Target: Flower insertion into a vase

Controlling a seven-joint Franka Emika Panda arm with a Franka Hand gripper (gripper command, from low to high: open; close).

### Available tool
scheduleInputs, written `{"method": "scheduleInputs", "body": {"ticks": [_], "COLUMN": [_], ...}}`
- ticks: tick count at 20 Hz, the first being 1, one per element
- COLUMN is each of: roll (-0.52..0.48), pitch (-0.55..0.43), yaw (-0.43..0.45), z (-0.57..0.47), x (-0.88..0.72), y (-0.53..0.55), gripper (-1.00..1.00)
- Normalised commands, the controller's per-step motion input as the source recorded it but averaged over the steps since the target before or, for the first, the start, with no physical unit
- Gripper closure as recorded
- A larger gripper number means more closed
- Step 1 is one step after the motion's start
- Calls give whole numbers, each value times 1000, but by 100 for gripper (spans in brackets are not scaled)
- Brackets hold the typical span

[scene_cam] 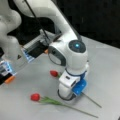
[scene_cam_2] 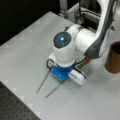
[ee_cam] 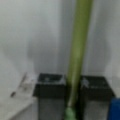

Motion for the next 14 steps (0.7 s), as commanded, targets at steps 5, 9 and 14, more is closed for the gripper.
{"method": "scheduleInputs", "body": {"ticks": [5,9,14], "roll": [-1,52,76], "pitch": [-132,-119,-180], "yaw": [29,11,0], "z": [352,614,561], "x": [-367,-513,-486], "y": [27,-54,-84], "gripper": [100,100,100]}}
